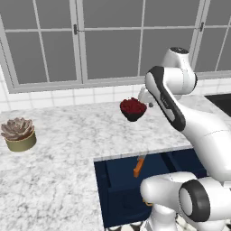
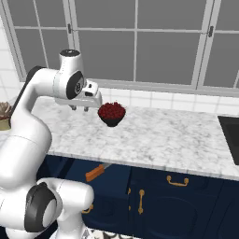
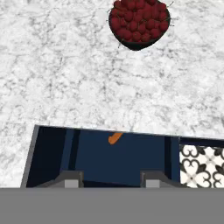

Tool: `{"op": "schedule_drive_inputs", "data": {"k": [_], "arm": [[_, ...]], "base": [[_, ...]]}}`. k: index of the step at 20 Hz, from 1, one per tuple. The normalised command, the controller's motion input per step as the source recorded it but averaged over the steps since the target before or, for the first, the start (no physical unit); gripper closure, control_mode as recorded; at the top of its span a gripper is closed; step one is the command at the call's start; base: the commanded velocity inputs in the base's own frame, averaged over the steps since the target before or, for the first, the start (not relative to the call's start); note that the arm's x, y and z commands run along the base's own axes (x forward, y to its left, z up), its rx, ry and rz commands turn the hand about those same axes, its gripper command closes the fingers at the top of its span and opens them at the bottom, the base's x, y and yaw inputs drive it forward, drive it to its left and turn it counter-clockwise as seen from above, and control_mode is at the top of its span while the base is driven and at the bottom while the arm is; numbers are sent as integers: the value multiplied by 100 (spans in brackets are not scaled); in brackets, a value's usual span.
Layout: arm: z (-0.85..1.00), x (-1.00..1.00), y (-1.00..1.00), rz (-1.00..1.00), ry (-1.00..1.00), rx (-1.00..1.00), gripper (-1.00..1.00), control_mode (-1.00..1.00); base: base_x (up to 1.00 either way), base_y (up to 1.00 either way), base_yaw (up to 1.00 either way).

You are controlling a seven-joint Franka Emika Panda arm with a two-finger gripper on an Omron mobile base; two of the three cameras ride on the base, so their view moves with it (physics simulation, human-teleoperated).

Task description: Pick up the knife from the drawer and place it on the cutting board. Then place the meat from the plate to the cutting board.

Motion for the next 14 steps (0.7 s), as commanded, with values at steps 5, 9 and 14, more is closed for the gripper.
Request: {"op": "schedule_drive_inputs", "data": {"k": [5,9,14], "arm": [[-19,-31,-1,3,14,0,-100,-100],[-35,-100,-24,12,16,0,-100,-100],[-26,-96,-35,11,9,0,-100,-100]], "base": [[0,0,0],[0,0,0],[0,0,0]]}}
